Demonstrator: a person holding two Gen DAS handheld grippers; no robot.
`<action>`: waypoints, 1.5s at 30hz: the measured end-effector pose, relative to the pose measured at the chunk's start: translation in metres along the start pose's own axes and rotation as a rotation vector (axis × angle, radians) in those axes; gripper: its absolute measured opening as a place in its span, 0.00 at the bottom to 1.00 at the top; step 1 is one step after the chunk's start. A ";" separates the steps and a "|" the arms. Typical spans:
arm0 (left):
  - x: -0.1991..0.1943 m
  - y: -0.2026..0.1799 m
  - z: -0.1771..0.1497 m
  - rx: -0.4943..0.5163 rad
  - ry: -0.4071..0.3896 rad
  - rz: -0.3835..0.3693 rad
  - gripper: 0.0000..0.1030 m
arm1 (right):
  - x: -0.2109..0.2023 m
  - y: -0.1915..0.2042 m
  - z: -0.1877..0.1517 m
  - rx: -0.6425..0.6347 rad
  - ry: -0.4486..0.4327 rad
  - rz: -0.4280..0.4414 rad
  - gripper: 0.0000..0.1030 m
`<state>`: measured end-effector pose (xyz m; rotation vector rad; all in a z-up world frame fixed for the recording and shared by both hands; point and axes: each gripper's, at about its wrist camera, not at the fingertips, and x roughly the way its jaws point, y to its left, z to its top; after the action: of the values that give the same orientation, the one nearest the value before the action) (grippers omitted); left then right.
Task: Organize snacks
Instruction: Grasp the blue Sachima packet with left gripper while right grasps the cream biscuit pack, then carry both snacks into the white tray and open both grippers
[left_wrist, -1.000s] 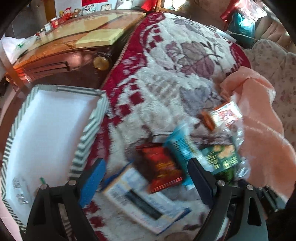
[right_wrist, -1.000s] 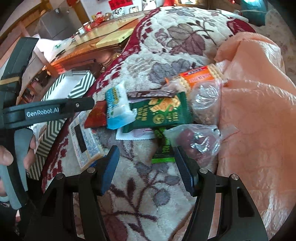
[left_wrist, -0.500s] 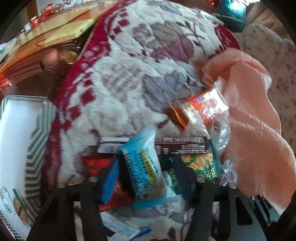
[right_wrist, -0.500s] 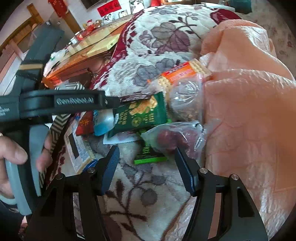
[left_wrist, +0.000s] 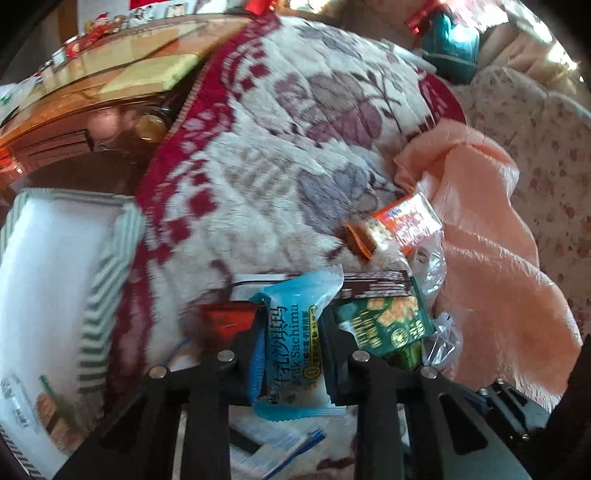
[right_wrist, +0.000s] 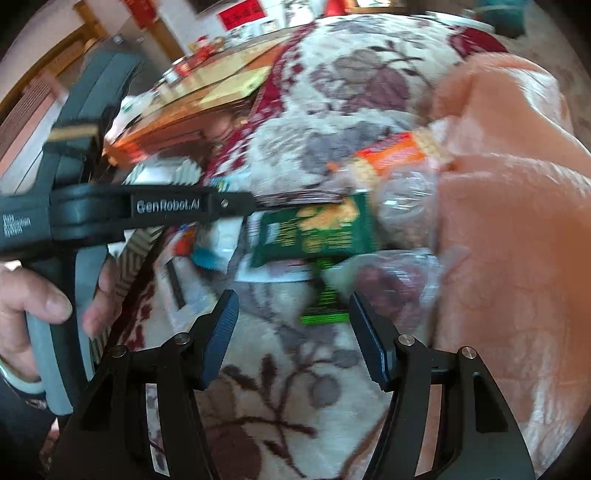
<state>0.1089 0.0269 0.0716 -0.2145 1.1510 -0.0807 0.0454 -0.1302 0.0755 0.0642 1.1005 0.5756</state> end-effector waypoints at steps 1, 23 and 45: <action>-0.008 0.008 -0.002 -0.013 -0.013 -0.001 0.27 | 0.002 0.008 0.000 -0.027 0.003 0.010 0.60; -0.067 0.108 -0.044 -0.164 -0.093 0.057 0.27 | 0.100 0.117 0.012 -0.436 0.199 -0.069 0.57; -0.097 0.127 -0.068 -0.176 -0.152 0.100 0.27 | 0.025 0.110 0.002 -0.291 0.062 0.009 0.53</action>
<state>0.0010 0.1591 0.1053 -0.3134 1.0159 0.1238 0.0109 -0.0243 0.0916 -0.2024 1.0667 0.7442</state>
